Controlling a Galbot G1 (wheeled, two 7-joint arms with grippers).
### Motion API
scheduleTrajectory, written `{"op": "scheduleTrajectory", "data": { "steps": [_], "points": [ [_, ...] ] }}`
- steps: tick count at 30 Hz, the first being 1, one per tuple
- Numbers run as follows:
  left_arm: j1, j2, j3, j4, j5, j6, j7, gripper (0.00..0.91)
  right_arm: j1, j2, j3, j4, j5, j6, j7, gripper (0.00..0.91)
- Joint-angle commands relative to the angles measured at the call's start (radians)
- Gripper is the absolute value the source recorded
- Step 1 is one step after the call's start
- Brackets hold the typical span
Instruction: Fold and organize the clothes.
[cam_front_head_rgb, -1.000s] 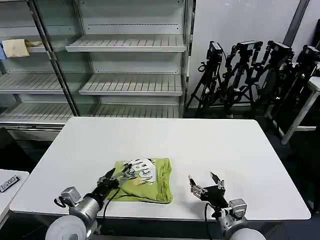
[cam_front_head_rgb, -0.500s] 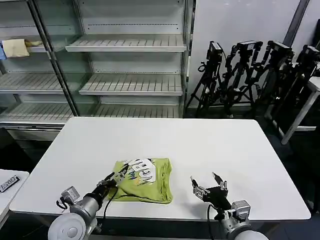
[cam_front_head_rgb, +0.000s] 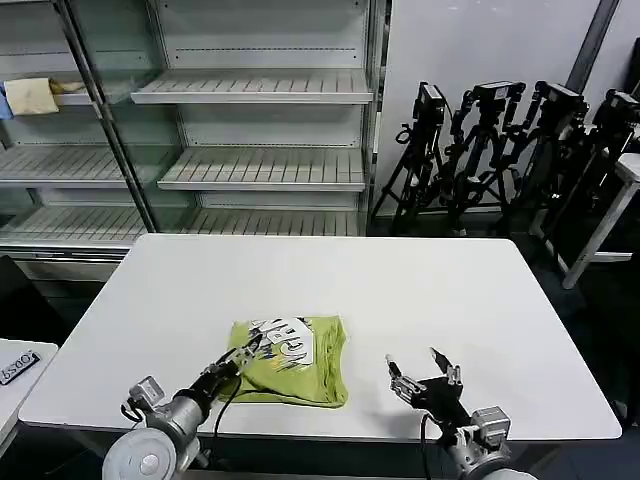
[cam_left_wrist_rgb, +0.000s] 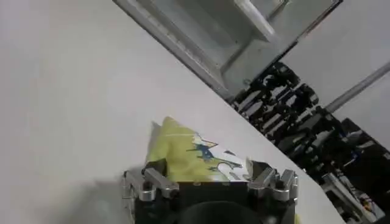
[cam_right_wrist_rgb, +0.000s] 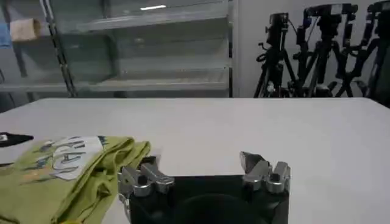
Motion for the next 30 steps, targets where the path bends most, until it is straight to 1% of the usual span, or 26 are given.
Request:
{"op": "scheduleTrajectory", "data": {
  "steps": [1, 6, 7, 10, 15, 18, 23, 30],
  "points": [
    [-0.002, 0.023, -0.047, -0.034, 0.008, -0.018, -0.008, 0.907, -0.026, 0.002, 0.012, 0.008, -0.001, 0.000, -0.001, 0.907],
    [-0.013, 0.048, -0.070, 0.006, 0.112, -0.026, -0.032, 0.907, -0.032, 0.006, 0.013, 0.012, -0.006, 0.000, -0.002, 0.907],
    [-0.008, 0.063, -0.070, 0.025, 0.117, -0.020, -0.043, 0.907, -0.034, 0.006, 0.014, 0.013, -0.007, 0.000, -0.002, 0.907],
    [0.011, 0.069, -0.066, 0.042, 0.076, -0.006, -0.044, 0.907, -0.036, 0.007, 0.017, 0.013, -0.007, 0.000, -0.002, 0.907],
    [0.023, 0.008, -0.018, 0.032, 0.051, 0.019, -0.026, 0.907, -0.045, 0.012, 0.020, 0.019, -0.011, -0.002, 0.000, 0.907],
    [0.028, -0.016, 0.010, 0.014, 0.044, 0.031, -0.015, 0.907, -0.048, 0.009, 0.026, 0.026, -0.010, -0.004, 0.001, 0.907],
    [0.032, -0.024, 0.033, -0.011, 0.009, 0.044, -0.005, 0.907, -0.059, 0.006, 0.042, 0.035, -0.008, -0.005, 0.001, 0.907],
    [-0.006, -0.030, 0.028, 0.022, -0.020, 0.041, -0.006, 0.907, -0.083, 0.013, 0.055, 0.047, -0.010, -0.006, 0.002, 0.907]
  ]
}}
